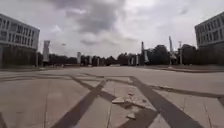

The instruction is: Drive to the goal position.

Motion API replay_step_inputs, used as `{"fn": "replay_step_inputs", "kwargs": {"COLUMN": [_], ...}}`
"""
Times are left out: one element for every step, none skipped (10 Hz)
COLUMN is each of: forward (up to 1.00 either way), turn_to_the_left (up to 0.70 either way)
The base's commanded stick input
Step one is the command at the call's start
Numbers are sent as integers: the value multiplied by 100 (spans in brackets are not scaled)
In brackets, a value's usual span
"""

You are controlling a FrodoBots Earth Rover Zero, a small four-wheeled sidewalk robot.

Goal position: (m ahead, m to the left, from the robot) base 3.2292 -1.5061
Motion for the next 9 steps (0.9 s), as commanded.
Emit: {"fn": "replay_step_inputs", "kwargs": {"forward": [0,8,21,34,47,59,70,70,70], "turn_to_the_left": [0,0,0,0,0,0,0,0,0]}}
